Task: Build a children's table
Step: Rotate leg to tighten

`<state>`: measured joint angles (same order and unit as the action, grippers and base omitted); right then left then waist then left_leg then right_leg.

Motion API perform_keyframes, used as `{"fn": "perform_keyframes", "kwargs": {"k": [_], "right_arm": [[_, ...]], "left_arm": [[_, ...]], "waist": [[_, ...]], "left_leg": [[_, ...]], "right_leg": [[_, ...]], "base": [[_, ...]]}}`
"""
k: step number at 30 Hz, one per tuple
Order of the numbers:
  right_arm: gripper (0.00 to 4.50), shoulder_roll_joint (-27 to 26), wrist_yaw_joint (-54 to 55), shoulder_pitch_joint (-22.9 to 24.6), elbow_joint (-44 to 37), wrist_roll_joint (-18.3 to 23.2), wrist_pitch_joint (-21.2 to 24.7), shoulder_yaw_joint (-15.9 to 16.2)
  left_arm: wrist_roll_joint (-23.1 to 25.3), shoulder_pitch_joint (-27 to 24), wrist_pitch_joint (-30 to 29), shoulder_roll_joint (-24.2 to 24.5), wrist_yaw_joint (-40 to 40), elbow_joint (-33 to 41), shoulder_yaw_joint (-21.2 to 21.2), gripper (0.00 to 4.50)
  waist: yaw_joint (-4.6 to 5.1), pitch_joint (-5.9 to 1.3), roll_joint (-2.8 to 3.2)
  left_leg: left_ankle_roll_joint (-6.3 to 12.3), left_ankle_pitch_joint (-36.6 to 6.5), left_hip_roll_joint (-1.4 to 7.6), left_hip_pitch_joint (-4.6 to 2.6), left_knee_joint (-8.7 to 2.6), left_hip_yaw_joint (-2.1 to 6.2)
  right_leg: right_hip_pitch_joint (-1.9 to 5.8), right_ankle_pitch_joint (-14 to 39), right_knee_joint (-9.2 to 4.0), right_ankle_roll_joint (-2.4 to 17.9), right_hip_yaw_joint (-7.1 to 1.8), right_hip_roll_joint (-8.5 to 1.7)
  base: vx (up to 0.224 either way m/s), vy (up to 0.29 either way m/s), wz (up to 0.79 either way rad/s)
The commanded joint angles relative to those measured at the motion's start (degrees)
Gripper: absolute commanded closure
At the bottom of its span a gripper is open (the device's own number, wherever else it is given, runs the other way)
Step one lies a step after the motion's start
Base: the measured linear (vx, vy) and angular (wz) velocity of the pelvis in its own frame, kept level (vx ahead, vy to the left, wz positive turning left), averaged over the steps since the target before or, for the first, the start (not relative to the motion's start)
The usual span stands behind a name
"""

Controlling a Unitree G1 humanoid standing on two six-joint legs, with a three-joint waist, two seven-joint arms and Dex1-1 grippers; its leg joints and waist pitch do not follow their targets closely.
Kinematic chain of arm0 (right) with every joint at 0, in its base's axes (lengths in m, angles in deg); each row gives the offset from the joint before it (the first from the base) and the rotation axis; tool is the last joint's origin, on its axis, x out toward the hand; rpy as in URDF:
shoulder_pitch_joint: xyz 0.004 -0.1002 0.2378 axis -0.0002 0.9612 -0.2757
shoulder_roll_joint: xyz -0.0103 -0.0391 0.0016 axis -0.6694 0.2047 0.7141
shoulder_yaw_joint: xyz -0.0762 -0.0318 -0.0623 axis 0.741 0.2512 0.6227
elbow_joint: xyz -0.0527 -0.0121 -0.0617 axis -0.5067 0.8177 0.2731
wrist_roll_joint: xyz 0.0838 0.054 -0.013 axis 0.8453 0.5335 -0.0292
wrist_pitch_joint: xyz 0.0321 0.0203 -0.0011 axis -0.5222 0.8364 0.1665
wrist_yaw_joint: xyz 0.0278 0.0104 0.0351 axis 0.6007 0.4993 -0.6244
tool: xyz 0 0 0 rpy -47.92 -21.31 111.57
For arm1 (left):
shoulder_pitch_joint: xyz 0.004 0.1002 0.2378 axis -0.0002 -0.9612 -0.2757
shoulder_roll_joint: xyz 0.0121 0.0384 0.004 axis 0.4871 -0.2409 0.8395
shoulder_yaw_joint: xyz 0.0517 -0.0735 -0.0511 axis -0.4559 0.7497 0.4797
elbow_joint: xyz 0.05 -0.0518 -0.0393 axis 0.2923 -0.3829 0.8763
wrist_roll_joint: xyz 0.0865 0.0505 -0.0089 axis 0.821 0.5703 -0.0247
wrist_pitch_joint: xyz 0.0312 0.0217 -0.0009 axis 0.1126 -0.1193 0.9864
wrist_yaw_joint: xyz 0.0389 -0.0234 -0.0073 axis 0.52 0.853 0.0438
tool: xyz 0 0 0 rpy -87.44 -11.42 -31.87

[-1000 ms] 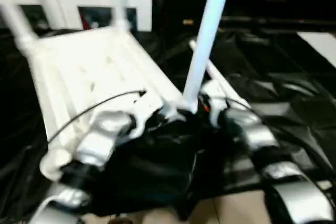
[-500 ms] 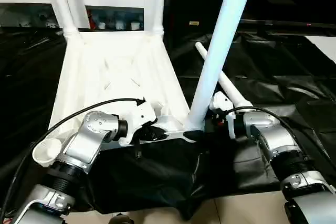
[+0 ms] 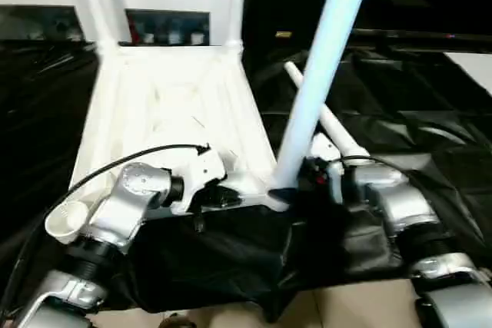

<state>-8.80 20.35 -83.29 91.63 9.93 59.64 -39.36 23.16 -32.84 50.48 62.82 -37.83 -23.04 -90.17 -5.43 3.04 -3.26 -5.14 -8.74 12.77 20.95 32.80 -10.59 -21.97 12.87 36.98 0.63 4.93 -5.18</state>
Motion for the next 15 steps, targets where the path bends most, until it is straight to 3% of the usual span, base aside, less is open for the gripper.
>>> {"fn": "perform_keyframes", "kwargs": {"k": [1,3,5,9,10,11,12,13,15], "right_arm": [[1.76,-3.66,8.94,-1.26,4.73,-1.75,1.03,1.11],[1.76,-6.91,17.39,-3.50,9.29,-0.56,2.63,-1.59],[1.76,-9.47,22.57,-5.09,11.73,1.03,3.96,-3.80],[1.76,-11.76,25.62,-6.36,13.67,0.56,2.53,-4.15],[1.76,-13.65,26.79,-7.49,15.28,-0.81,0.18,-3.47],[1.20,-14.07,26.66,-7.78,15.62,-1.25,-0.69,-3.10],[1.20,-14.12,26.57,-7.85,15.71,-1.29,-0.80,-3.05],[1.07,-14.23,25.61,-8.29,16.22,-1.28,-1.30,-3.06],[0.99,-13.80,23.86,-8.45,16.11,-0.83,-1.21,-3.33]], "left_arm": [[-1.97,2.75,0.05,-5.08,4.78,1.46,0.01,4.50],[-0.89,3.88,-1.93,-7.41,8.53,1.10,0.02,4.50],[-0.38,4.42,-4.14,-9.37,11.46,1.36,0.22,4.50],[-0.02,4.69,-5.99,-11.48,14.17,1.86,0.35,4.50],[0.27,4.21,-6.98,-13.22,15.19,3.33,-0.51,4.50],[0.36,3.85,-7.09,-13.75,15.29,3.98,-1.01,4.50],[0.35,3.76,-7.12,-13.84,15.25,4.14,-1.13,4.50],[0.31,3.19,-7.31,-14.30,15.19,4.96,-1.74,4.50],[0.35,2.80,-7.15,-14.21,15.11,5.27,-1.96,4.50]], "waist": [[0.12,-3.35,0.04],[0.69,-3.37,0.14],[0.65,-3.54,0.48],[0.75,-3.82,0.50],[0.82,-3.82,0.47],[0.84,-3.80,0.52],[0.79,-3.87,0.51],[0.69,-3.87,0.08],[0.70,-3.89,0.05]], "left_leg": [[-1.79,-14.28,0.75,-0.68,-3.72,0.45],[-1.80,-14.80,0.78,-0.73,-3.59,0.42],[-1.44,-13.72,0.85,-0.69,-3.60,0.49],[-0.68,-11.34,0.84,-0.53,-3.36,0.28],[-0.39,-10.59,0.74,-0.39,-3.39,0.28],[-0.34,-10.46,0.76,-0.42,-3.38,0.25],[-0.14,-10.47,0.75,-0.48,-3.33,0.21],[0.43,-10.16,0.82,-0.39,-3.29,0.20],[1.02,-9.58,0.80,-0.44,-3.26,0.14]], "right_leg": [[2.23,14.47,-5.53,10.18,-2.93,-3.47],[1.89,16.04,-5.81,9.34,-3.12,-3.47],[1.97,13.95,-5.62,9.39,-3.09,-3.37],[2.08,6.55,-4.92,10.78,-3.06,-3.06],[2.23,5.02,-4.76,11.20,-2.98,-2.97],[2.19,4.54,-4.77,11.37,-2.97,-3.02],[2.26,4.21,-4.79,11.42,-2.98,-3.05],[2.40,3.79,-4.66,11.54,-2.98,-3.16],[2.37,3.24,-4.67,11.58,-2.95,-3.04]], "base": [[0.000,0.000,0.00],[0.000,0.000,0.00],[0.000,0.000,0.00],[0.000,0.000,0.00],[0.000,0.000,0.00],[0.000,0.000,0.00],[0.000,0.000,0.00],[0.000,0.000,0.00],[0.000,0.000,0.00]]}}
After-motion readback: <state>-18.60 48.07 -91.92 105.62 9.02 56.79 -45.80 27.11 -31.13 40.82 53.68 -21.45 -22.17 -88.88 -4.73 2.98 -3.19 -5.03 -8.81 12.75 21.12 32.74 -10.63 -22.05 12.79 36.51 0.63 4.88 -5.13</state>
